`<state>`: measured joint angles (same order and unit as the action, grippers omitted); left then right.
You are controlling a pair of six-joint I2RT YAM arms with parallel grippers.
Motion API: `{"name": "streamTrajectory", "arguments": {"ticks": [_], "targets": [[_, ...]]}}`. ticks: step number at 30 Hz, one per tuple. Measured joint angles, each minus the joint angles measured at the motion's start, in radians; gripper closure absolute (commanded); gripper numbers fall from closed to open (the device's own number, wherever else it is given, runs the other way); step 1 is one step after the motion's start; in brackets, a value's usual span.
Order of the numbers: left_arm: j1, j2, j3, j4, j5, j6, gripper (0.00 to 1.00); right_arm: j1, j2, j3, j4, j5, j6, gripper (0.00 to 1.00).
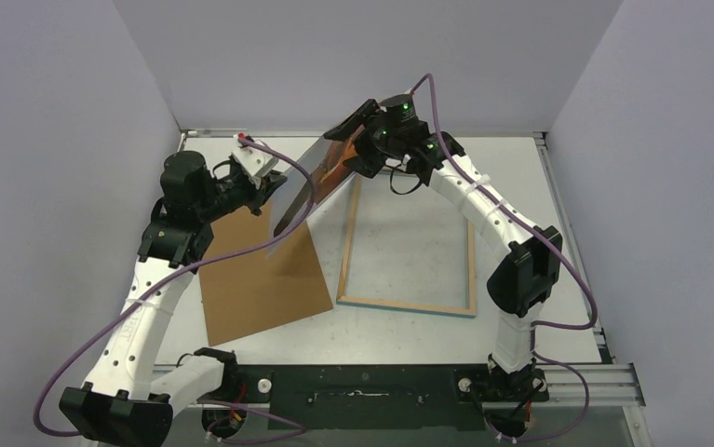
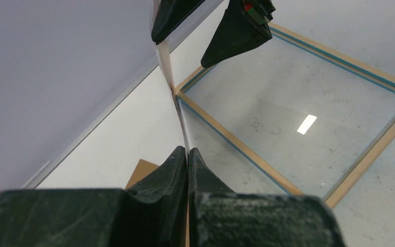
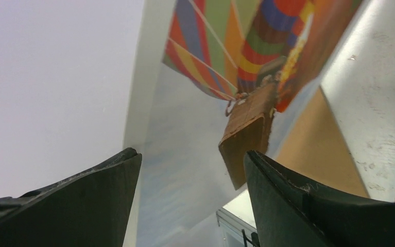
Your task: Put the photo into the frame
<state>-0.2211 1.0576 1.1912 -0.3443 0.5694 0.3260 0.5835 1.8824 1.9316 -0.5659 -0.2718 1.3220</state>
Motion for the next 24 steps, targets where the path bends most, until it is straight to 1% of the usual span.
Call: {"name": "streamTrajectory", "arguments": {"ticks": [6,10,18,23,24], "targets": [[-0.006,-0.005,-0.014,0.004,0.000,0.026,1.00,0.000,0.001,-0.002,0.109,-0.011,0.008,0.24],[-0.013,-0.005,-0.021,0.006,0.000,0.026,1.00,0.000,0.001,-0.001,0.131,-0.016,0.007,0.25],[-0.021,-0.005,-0.024,0.013,0.000,0.032,1.00,0.000,0.030,0.055,0.028,-0.023,-0.008,0.35],[-0.029,-0.005,-0.024,0.014,-0.009,0.050,1.00,0.000,0.031,0.060,-0.049,-0.023,-0.031,0.46],[-0.030,-0.005,-0.024,0.013,-0.012,0.053,1.00,0.000,0.031,0.060,-0.056,-0.023,-0.033,0.51]]}}
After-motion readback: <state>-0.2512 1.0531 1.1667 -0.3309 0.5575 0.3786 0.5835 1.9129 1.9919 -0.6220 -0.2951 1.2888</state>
